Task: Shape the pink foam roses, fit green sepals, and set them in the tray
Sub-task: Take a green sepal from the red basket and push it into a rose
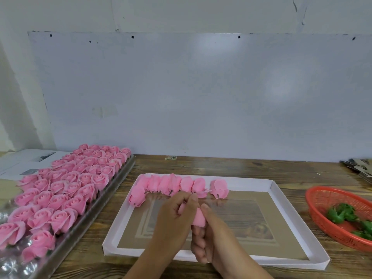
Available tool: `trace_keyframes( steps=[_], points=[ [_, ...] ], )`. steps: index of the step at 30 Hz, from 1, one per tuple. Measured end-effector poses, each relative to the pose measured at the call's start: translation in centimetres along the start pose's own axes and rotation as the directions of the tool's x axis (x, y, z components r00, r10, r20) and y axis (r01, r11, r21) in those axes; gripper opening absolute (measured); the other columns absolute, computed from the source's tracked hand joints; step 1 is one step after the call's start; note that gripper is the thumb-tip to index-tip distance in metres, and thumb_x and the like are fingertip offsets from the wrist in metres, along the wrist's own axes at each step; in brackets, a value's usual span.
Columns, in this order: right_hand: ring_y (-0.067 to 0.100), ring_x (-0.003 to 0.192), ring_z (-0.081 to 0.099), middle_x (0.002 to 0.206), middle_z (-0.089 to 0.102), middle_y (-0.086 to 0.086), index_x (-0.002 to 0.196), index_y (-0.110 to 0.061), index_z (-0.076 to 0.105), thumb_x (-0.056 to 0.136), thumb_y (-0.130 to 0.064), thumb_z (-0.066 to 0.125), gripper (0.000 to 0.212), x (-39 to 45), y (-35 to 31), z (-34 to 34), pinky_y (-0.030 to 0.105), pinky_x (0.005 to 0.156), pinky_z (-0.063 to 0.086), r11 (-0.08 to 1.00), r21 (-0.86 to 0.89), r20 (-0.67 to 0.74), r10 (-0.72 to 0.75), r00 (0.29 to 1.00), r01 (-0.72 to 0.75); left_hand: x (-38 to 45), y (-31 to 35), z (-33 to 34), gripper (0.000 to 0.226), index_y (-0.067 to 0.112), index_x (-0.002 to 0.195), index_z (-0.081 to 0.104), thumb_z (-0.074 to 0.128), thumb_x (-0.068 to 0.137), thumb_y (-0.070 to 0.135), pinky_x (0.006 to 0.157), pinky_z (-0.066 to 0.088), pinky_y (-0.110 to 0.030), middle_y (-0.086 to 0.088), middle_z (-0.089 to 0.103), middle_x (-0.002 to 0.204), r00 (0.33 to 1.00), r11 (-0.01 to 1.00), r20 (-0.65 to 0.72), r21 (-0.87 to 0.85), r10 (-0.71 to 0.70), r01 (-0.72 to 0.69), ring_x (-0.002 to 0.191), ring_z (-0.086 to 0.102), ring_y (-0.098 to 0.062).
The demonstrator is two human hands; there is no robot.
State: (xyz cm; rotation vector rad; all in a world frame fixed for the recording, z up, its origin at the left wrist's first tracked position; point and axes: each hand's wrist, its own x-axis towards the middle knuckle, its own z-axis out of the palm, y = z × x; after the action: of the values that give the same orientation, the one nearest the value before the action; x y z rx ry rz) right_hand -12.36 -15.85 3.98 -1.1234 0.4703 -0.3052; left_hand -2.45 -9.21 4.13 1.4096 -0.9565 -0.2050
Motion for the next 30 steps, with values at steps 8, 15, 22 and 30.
trace_keyframes(
  steps=[8,15,22,30],
  points=[
    [0.016,0.054,0.058,0.064,0.064,0.002,0.087,-0.021,0.064,0.099,-0.043,0.05,0.028,-0.4,-0.1,-0.9,0.027,0.047,0.045,0.887,-0.42,-0.072,-0.244,0.967,0.192,-0.1,-1.3,0.2,0.051,0.023,0.051,0.035,0.054,0.097,0.014,0.048,0.029,-0.014,0.01,0.034,0.046,0.987,0.974,-0.146,0.225,0.073,-0.039,0.046,0.035,-0.006],
    [0.017,0.052,0.055,0.061,0.059,0.009,0.094,0.001,0.062,0.1,-0.017,0.053,0.021,-0.2,-0.2,-1.1,0.026,0.05,0.047,0.857,-0.388,-0.086,-0.399,0.913,0.339,-0.2,-1.5,0.6,0.05,0.033,0.055,0.042,0.056,0.098,0.012,0.049,0.031,-0.013,0.012,0.04,0.048,0.982,0.964,-0.15,0.255,0.112,-0.071,0.049,0.042,-0.004],
    [0.018,0.039,0.044,0.055,0.056,0.013,0.084,0.007,0.059,0.104,-0.029,0.044,0.043,-0.4,-0.5,-0.8,0.022,0.037,0.032,0.955,-0.233,-0.085,-0.21,0.974,0.186,-0.4,-1.0,0.5,0.05,0.036,0.053,0.045,0.057,0.096,0.013,0.047,0.03,-0.009,0.014,0.042,0.044,0.978,0.952,-0.134,0.284,0.16,-0.117,0.046,0.045,-0.003],
    [0.006,0.047,0.052,0.054,0.062,-0.002,0.086,-0.014,0.066,0.101,-0.022,0.047,0.025,-2.1,-4.5,-3.6,0.018,0.048,0.04,0.781,-0.588,-0.296,-0.453,0.841,0.214,0.5,-1.2,-0.1,0.051,0.023,0.049,0.034,0.053,0.094,0.008,0.047,0.027,-0.015,0.011,0.029,0.047,0.976,0.976,-0.215,0.208,-0.025,0.071,0.048,0.031,-0.006]
  ],
)
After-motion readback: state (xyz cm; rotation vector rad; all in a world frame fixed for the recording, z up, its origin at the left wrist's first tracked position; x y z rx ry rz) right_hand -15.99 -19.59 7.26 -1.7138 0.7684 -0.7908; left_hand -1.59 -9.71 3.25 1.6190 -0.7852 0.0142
